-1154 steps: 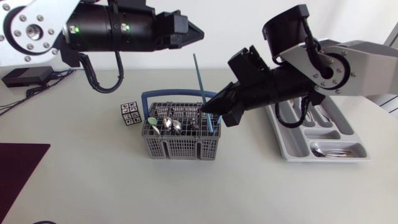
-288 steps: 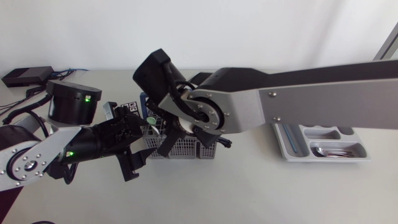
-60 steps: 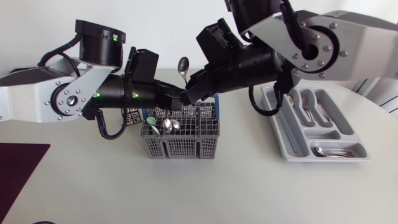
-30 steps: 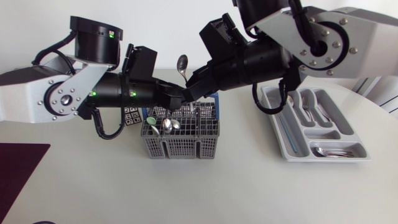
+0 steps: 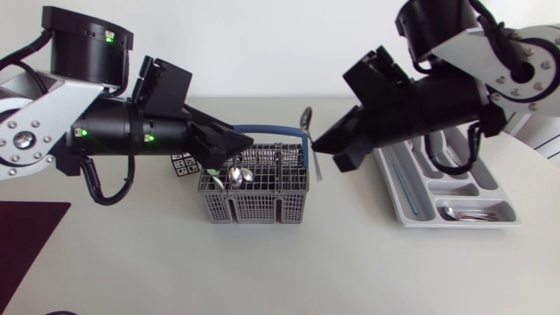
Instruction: Transfer all utensils from the basket to the drawer tray.
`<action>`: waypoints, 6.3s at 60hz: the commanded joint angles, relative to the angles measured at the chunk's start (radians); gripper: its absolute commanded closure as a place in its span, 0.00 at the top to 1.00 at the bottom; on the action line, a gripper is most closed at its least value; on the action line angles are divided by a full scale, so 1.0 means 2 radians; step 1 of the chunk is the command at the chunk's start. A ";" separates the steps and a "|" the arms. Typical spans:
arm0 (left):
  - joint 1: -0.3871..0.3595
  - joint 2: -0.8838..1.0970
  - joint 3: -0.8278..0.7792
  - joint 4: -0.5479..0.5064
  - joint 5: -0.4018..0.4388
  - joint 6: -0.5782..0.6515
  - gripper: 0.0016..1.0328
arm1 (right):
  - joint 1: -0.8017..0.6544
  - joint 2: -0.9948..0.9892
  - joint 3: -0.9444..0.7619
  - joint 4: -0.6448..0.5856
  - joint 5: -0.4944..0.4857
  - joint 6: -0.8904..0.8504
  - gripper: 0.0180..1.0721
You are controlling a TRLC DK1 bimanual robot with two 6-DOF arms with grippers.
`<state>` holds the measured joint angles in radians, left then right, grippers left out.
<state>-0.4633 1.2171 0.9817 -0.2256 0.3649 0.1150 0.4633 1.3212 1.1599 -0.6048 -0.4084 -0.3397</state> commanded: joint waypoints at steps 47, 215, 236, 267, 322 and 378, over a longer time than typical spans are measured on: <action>-0.010 0.046 -0.012 -0.042 -0.060 0.094 0.69 | -0.456 0.126 -0.061 -0.113 0.043 -0.797 0.05; 0.107 0.072 0.120 -0.178 0.187 0.004 0.04 | -0.182 -0.132 -0.194 -0.003 0.094 -0.539 0.68; 0.099 0.012 0.123 -0.178 0.229 -0.028 0.04 | -0.141 -0.154 -0.146 -0.011 0.005 -0.392 0.68; -0.033 0.033 0.100 -0.179 0.225 0.035 0.03 | 0.005 -0.126 -0.158 0.039 -0.049 -0.253 0.67; -0.093 0.041 0.069 -0.174 0.234 0.134 0.03 | 0.061 -0.108 -0.203 0.107 -0.131 -0.240 0.21; -0.091 0.022 0.044 -0.169 0.233 0.145 0.12 | 0.059 -0.081 -0.232 0.131 -0.116 -0.247 0.05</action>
<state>-0.6445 1.2877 1.0920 -0.5652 0.8062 0.3866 0.5819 1.1374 0.7372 -0.3359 -0.6662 -0.8413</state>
